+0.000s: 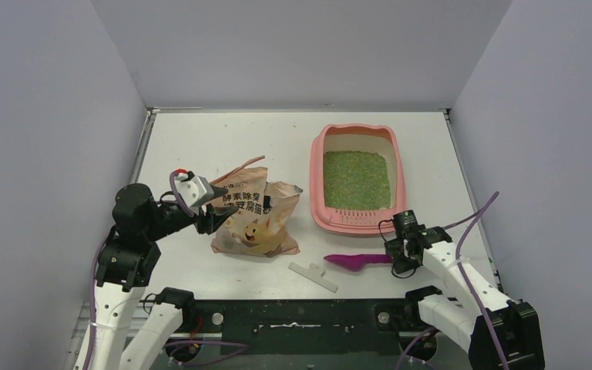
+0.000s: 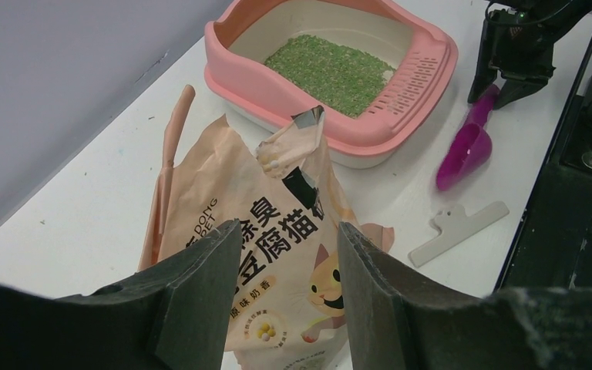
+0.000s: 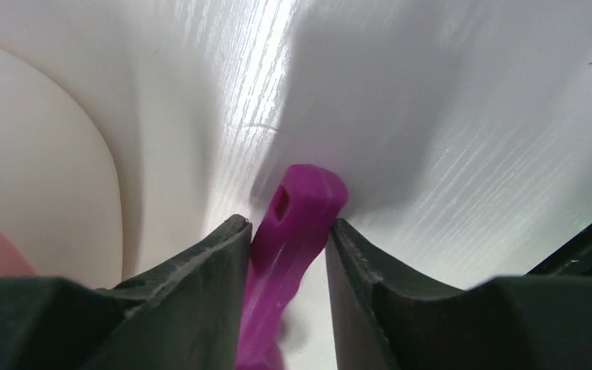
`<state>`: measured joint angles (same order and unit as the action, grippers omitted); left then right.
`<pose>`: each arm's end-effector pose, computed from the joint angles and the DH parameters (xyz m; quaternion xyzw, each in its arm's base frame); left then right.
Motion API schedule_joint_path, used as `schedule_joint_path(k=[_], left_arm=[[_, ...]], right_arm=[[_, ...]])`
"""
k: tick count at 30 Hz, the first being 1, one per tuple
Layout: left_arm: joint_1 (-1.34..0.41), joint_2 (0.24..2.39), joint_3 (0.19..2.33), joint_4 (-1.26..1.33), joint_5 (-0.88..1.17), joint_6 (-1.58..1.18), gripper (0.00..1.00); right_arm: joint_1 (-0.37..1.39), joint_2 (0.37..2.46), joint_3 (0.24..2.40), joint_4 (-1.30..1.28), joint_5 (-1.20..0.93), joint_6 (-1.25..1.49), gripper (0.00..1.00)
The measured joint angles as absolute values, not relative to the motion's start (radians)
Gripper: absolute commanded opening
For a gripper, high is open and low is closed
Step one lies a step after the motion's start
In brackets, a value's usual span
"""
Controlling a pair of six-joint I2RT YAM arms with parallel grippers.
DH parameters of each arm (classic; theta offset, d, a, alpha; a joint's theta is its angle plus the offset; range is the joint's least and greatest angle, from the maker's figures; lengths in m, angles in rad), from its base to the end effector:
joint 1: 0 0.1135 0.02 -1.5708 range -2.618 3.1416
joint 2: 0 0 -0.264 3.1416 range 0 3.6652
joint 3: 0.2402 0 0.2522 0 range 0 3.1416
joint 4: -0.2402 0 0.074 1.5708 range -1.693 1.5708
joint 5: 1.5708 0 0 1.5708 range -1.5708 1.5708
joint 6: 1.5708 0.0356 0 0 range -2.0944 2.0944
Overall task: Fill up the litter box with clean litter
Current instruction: Pick up the spatula from the center of the board.
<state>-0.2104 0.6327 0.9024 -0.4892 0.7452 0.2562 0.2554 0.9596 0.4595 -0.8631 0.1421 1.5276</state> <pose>0.1172 -0.0497 0.3709 0.3895 0.6544 -0.2706 0.5888 0.1317 0.0292 0.1580 0.5953 0.7937 0.0360 0.1199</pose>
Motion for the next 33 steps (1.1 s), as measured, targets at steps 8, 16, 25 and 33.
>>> schedule_joint_path(k=[8,16,25,33], left_arm=[[-0.211,0.622,0.902,-0.501,0.745,0.262,0.46],[-0.211,0.622,0.902,-0.508,0.757,0.256,0.46],[-0.215,0.634,0.927,-0.508,0.793,0.139,0.45],[-0.221,0.684,1.004,-0.502,0.813,0.010,0.37]], right_arm=[[0.255,0.945,0.448,-0.863,0.142,1.516,0.12],[0.255,0.859,0.435,-0.877,0.126,1.485,0.00],[0.255,0.657,0.494,-0.935,0.051,1.362,0.00],[0.254,0.431,0.607,-0.958,0.014,1.268,0.00]])
